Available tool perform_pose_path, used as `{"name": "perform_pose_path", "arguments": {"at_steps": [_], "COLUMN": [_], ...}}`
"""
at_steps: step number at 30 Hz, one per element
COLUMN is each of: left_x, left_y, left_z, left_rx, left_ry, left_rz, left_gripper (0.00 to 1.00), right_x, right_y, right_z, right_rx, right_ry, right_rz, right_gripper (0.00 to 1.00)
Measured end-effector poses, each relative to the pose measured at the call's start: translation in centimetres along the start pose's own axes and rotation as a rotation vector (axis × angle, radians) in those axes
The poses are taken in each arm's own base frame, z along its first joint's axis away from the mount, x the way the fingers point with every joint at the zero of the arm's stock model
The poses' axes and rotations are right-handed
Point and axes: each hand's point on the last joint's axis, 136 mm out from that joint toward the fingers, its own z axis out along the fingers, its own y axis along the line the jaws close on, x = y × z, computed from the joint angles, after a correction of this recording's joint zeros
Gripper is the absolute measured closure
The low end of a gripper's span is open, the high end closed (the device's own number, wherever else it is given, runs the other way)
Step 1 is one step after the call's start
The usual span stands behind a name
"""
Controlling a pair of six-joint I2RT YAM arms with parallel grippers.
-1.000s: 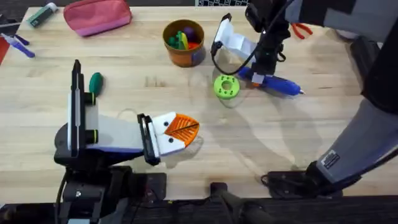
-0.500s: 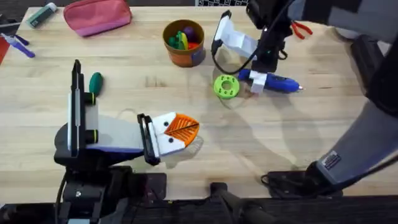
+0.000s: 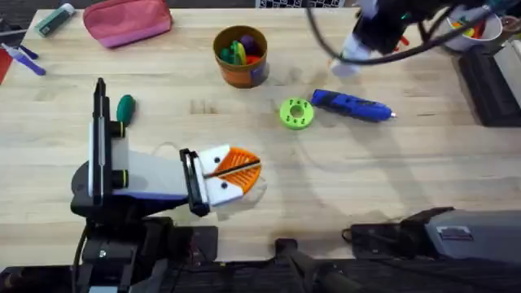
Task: Pick up the gripper from the table and insert it into the empty holder that is missing its gripper. Then pick up a screw, insert it into the mounting hole, and use the screwdriver to tighten it. Finally, clean up the table by picking up the vegetable and placing it into the bucket.
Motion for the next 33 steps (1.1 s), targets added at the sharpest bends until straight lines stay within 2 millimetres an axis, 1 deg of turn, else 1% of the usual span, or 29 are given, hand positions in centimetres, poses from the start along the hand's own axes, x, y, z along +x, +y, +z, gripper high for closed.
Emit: {"name": "perform_pose_path", "arguments": {"at_steps": [1,2,4,5,6,7,11,14,17,21,25,27,28,30,33], "left_x": [0.0,0.0,0.0,0.0,0.0,0.0,0.0,0.0,0.0,-0.1,-0.6,-0.7,-0.7,-0.7,-0.7], "left_y": [0.0,0.0,0.0,0.0,0.0,0.0,0.0,0.0,0.0,0.0,0.6,1.2,1.4,1.9,2.2], "left_z": [0.0,0.0,0.0,0.0,0.0,0.0,0.0,0.0,0.0,0.0,0.0,0.0,-0.1,-0.1,-0.1], "left_rx": [0.0,0.001,0.002,0.002,0.003,0.002,0.003,0.002,0.002,0.001,-0.033,-0.068,-0.083,-0.107,-0.126], "left_ry": [0.0,0.0,0.0,0.0,0.0,0.0,0.0,0.0,0.0,-0.002,-0.017,-0.02,-0.021,-0.022,-0.025], "left_rz": [0.0,0.0,0.0,0.0,-0.003,-0.001,0.0,0.0,0.0,0.0,-0.008,-0.031,-0.042,-0.057,-0.088], "left_gripper": [0.788,0.651,0.362,0.197,0.068,0.034,0.019,0.019,0.018,0.017,0.012,0.011,0.01,0.009,0.008], "right_x": [-0.8,-1.8,-3.3,-3.8,-4.2,-4.5,-4.4,-3.9,-3.4,-2.3,-1.5,-0.8,-0.4,0.5,2.0], "right_y": [-0.2,-0.4,-0.6,-0.7,-0.7,-0.6,0.0,0.7,1.3,2.4,3.4,3.9,4.4,5.1,6.5], "right_z": [-0.9,-2.0,-3.7,-4.4,-5.0,-5.5,-6.8,-7.7,-9.2,-11.9,-14.1,-14.3,-14.1,-13.3,-11.3], "right_rx": [0.011,0.021,0.025,0.022,0.015,0.006,-0.038,-0.06,-0.065,-0.063,-0.054,-0.047,-0.047,-0.049,-0.058], "right_ry": [-0.05,-0.108,-0.199,-0.237,-0.264,-0.282,-0.304,-0.296,-0.306,-0.325,-0.363,-0.382,-0.386,-0.391,-0.397], "right_rz": [0.039,0.092,0.191,0.249,0.304,0.351,0.514,0.574,0.603,0.619,0.62,0.624,0.631,0.65,0.703], "right_gripper": [0.009,0.008,0.008,0.007,0.007,0.007,0.008,0.007,0.007,0.007,0.008,0.008,0.008,0.008,0.008]}}
